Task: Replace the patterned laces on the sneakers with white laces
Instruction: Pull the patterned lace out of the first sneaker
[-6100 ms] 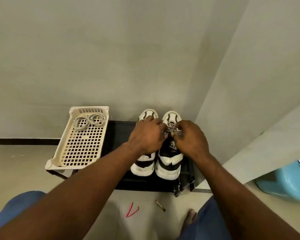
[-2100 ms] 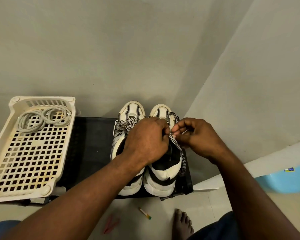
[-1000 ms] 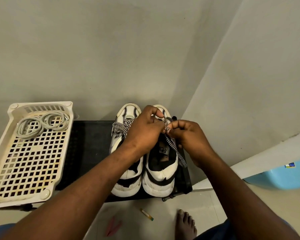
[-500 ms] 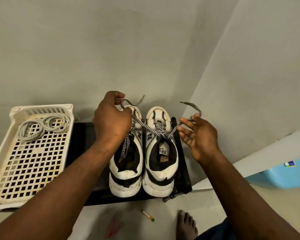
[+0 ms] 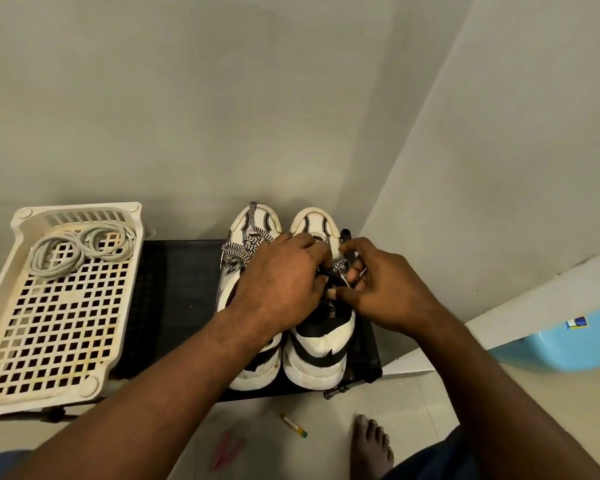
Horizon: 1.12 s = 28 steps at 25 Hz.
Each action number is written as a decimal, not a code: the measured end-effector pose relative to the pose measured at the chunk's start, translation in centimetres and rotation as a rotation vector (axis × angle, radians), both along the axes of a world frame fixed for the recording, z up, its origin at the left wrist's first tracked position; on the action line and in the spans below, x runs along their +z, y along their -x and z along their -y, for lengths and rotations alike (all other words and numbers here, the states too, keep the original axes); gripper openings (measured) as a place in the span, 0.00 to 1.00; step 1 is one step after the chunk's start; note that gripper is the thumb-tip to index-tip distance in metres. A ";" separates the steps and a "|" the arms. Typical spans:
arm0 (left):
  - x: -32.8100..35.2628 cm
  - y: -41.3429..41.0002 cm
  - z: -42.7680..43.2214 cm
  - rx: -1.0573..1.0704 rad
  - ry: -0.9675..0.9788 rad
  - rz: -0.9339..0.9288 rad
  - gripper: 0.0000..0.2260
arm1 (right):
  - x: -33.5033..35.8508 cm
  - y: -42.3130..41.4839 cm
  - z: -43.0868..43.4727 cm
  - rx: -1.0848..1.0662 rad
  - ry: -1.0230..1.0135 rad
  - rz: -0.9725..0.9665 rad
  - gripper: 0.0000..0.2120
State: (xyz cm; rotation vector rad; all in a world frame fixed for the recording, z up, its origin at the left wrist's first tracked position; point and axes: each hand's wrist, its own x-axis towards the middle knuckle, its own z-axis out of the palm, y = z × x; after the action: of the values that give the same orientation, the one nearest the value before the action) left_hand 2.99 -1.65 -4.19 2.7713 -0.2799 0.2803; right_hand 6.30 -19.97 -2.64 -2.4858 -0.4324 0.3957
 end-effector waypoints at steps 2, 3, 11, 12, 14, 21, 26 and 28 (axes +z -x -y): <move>0.0 -0.1 0.3 0.007 -0.033 0.015 0.14 | -0.8 0.0 -0.4 -0.032 0.012 0.134 0.28; 0.1 0.0 0.5 0.010 -0.049 0.021 0.14 | -1.1 -0.1 -0.6 -0.049 0.012 0.169 0.27; -0.3 0.0 1.0 0.004 -0.075 0.023 0.14 | -1.5 -1.6 0.2 -0.439 -0.457 -0.324 0.22; -0.4 0.0 1.1 -0.002 -0.094 0.016 0.15 | -1.7 -1.8 0.1 -0.448 -0.483 -0.362 0.22; -0.3 0.0 1.2 -0.013 -0.141 -0.013 0.16 | -2.1 -2.0 0.1 -0.463 -0.510 -0.407 0.23; 0.8 0.3 1.7 0.002 -0.147 -0.156 0.16 | -2.1 -2.1 0.1 -0.396 -0.442 -0.346 0.24; 0.9 -0.4 1.6 0.057 0.062 -0.305 0.10 | -1.9 -2.2 -0.2 -0.411 -0.445 -0.393 0.19; 1.1 -0.9 1.3 0.108 0.299 -0.334 0.12 | -1.9 -2.2 -0.4 -0.422 -0.444 -0.401 0.18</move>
State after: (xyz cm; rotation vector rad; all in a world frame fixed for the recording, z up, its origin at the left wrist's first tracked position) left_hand 3.85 -3.00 -3.12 2.4852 -0.0022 -0.1093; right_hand 8.46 -19.58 -4.52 -1.9330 0.1557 0.5392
